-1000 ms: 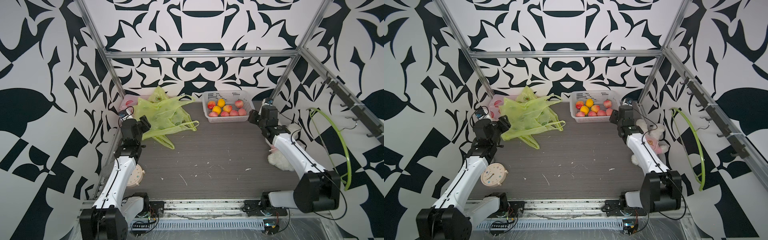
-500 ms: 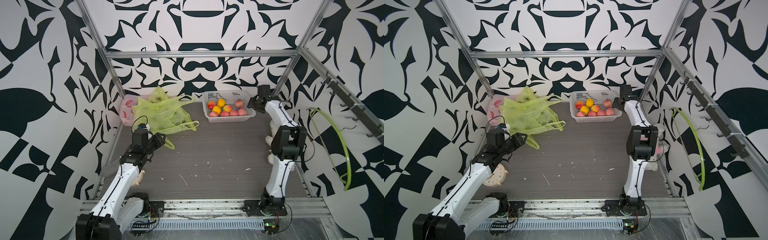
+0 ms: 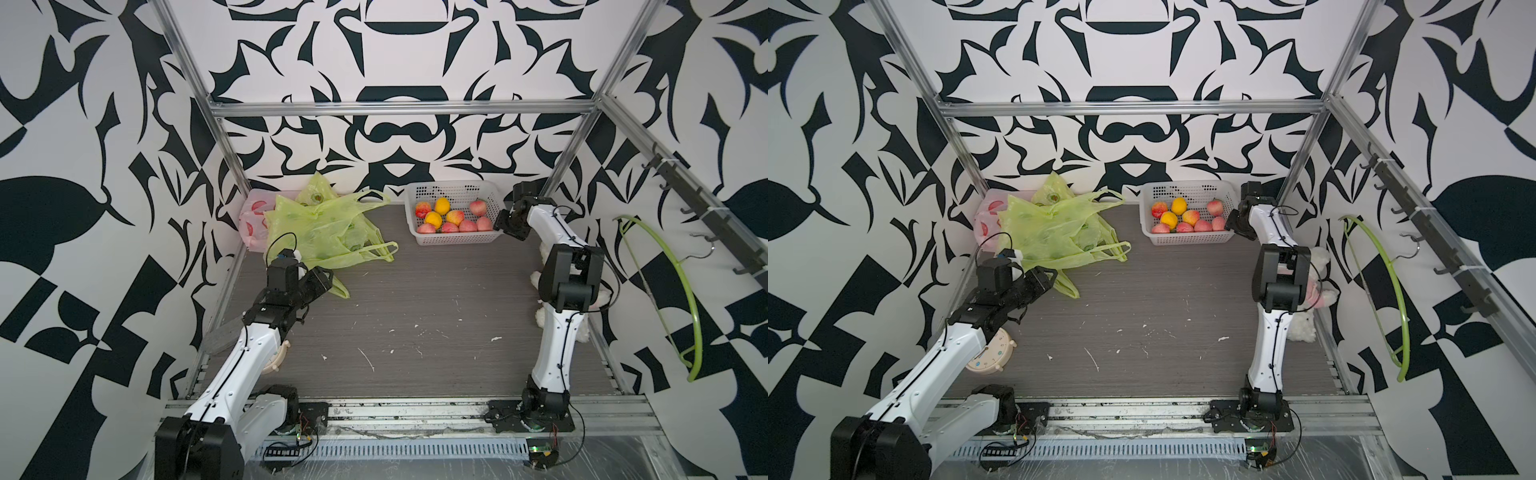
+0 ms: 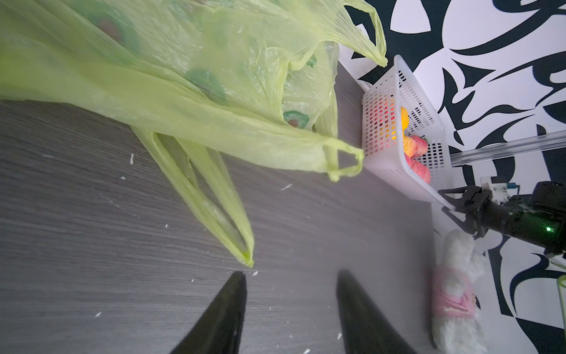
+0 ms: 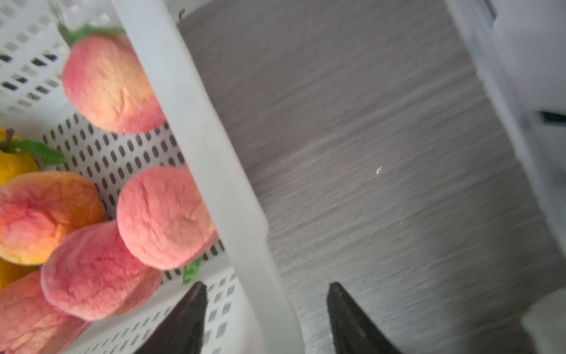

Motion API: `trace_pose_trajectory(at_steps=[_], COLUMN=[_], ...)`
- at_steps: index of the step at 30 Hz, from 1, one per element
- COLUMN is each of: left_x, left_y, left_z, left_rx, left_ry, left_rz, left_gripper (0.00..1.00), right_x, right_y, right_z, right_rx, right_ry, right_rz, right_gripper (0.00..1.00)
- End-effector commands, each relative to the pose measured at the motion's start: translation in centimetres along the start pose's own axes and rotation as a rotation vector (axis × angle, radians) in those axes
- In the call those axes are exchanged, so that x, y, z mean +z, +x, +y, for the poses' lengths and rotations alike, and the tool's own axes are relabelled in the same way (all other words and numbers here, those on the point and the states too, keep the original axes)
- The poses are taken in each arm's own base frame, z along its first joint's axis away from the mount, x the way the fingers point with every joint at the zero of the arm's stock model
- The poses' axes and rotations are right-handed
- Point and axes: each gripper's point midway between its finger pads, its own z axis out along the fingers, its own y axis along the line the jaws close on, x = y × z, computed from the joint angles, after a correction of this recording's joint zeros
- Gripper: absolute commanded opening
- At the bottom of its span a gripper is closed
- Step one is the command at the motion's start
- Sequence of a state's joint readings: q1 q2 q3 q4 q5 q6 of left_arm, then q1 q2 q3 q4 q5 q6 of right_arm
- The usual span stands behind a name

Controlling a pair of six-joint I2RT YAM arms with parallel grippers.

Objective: Place the peach into a plastic bag & tie a knot
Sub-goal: Move the basket to the center of the board.

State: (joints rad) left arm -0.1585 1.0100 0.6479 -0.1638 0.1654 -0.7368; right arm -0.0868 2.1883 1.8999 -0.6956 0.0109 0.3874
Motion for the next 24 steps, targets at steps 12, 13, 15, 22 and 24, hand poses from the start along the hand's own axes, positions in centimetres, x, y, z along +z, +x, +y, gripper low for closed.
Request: trace_pose_trajectory(at_steps=[12,13,15,22,24], left_x=[-0.5,-0.4,-0.1,1.9,2.7], left_y=[-2.9,-3.0,-3.0,-1.9,-1.4], left_z=[-3.4,-3.4,-3.7,-5.7,-6.5], left_rx=[0.041,0.043,0.047,0.103,0.126], left_ry=[0.069,0.067,0.068,0.079,0.083], left_rz=[-0.105,-0.104,-0.100,-0.057,-0.035], left_gripper=[0.51,0.51,0.51,0.51,0.51], right_x=[-6.4,-6.9,-7.9,-13.6,-15.7], right_y=[10.6,12.0,14.5,23.5,24.9], right_z=[3.8,4.2,5.0,7.5,7.8], right_rx=[-0.031,-0.035,-0.038,-0.085,-0.123], right_ry=[-0.080,-0.084,-0.102,-0.176,-0.192], right_rz=[0.036,0.040,0.043,0.028,0.018], right_gripper=[0.52,0.51,0.50,0.56,0.56])
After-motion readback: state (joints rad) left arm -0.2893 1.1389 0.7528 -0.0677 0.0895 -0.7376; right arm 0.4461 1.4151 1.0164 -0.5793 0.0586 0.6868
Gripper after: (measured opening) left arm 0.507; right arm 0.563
